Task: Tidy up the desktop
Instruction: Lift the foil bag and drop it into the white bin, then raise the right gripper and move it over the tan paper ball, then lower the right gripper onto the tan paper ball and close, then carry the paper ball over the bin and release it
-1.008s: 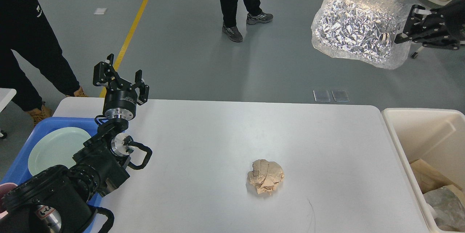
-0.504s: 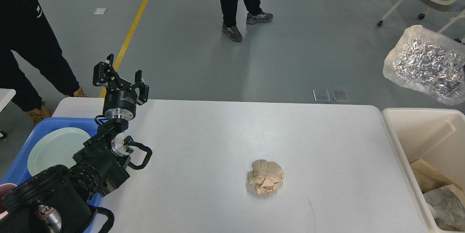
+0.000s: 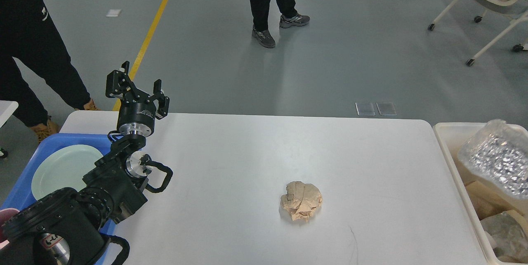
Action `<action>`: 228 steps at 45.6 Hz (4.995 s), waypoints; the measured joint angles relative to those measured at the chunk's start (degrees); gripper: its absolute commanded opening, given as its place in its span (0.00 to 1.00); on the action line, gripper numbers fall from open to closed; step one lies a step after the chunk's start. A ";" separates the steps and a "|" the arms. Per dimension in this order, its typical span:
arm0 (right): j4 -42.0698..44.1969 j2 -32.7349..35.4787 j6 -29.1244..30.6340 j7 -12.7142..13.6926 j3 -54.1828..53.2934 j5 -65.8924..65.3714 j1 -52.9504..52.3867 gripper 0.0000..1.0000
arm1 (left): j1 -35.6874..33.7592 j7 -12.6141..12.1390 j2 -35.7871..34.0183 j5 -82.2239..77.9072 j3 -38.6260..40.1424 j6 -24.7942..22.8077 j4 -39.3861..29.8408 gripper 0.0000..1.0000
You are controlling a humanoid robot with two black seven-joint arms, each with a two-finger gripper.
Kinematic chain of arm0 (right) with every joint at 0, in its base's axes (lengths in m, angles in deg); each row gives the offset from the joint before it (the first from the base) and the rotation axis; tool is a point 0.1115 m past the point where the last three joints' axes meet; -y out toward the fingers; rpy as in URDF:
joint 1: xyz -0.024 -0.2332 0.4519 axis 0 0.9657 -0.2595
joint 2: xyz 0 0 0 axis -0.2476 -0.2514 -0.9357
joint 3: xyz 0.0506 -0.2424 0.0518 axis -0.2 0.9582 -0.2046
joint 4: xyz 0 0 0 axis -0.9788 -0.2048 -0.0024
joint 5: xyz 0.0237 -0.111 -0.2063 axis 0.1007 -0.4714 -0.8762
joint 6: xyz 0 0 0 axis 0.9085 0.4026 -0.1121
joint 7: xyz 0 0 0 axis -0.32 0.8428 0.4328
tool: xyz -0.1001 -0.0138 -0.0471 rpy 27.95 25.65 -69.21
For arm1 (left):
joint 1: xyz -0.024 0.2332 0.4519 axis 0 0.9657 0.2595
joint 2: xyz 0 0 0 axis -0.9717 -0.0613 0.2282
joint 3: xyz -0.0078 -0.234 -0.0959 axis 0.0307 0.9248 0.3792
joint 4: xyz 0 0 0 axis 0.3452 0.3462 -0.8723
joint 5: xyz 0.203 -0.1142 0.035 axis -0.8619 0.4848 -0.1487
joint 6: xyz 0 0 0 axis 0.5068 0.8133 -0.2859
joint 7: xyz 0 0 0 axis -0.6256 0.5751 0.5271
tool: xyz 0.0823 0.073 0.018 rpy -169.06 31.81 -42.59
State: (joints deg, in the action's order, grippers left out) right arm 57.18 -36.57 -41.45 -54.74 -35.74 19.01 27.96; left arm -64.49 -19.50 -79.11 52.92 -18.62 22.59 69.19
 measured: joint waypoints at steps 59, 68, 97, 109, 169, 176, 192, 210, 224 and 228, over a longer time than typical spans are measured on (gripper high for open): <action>-22.61 -32.46 41.50 -0.04 27.98 -0.10 -60.19 1.00 | 0.02 0.00 0.00 0.00 0.00 0.01 0.02 0.96; -30.43 -32.91 42.47 0.02 27.62 -0.17 -74.64 1.00 | 0.03 0.00 0.00 -0.01 0.00 0.01 0.02 0.96; -33.46 -48.34 36.22 0.25 26.41 -0.35 -52.43 0.99 | 0.03 0.00 0.00 0.01 0.00 0.01 0.01 0.96; -30.41 -52.31 26.80 1.04 25.22 -0.75 -42.56 0.99 | 0.03 0.00 0.00 0.02 0.00 0.01 0.00 0.96; -17.76 -52.39 17.54 8.46 25.50 -0.70 -23.62 0.00 | 0.02 0.00 0.00 -0.01 0.00 0.01 0.00 0.96; -22.17 -48.28 17.85 8.60 24.89 -0.51 -29.30 0.00 | 0.02 0.00 0.00 -0.01 0.00 0.01 0.00 0.96; -43.15 -26.32 25.29 8.53 19.86 -0.51 -58.09 0.00 | 0.00 0.00 0.00 -0.01 0.00 0.06 0.01 0.96; -43.59 -14.71 39.27 8.45 20.76 -0.45 -75.21 0.00 | 0.00 0.00 0.00 0.00 0.00 0.02 0.03 0.96; -31.67 -5.90 32.44 8.52 22.75 -1.13 -55.76 0.00 | 0.02 0.00 0.00 0.01 0.00 0.00 -0.02 0.96; -26.02 -3.69 30.13 8.53 22.60 -1.13 -49.30 0.00 | 0.03 0.00 -0.01 0.02 0.00 0.00 -0.01 0.96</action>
State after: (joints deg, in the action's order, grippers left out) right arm 31.16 -40.26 -11.32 -46.21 -13.14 17.87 -21.34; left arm -64.47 -19.50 -79.12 52.94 -18.62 22.59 69.18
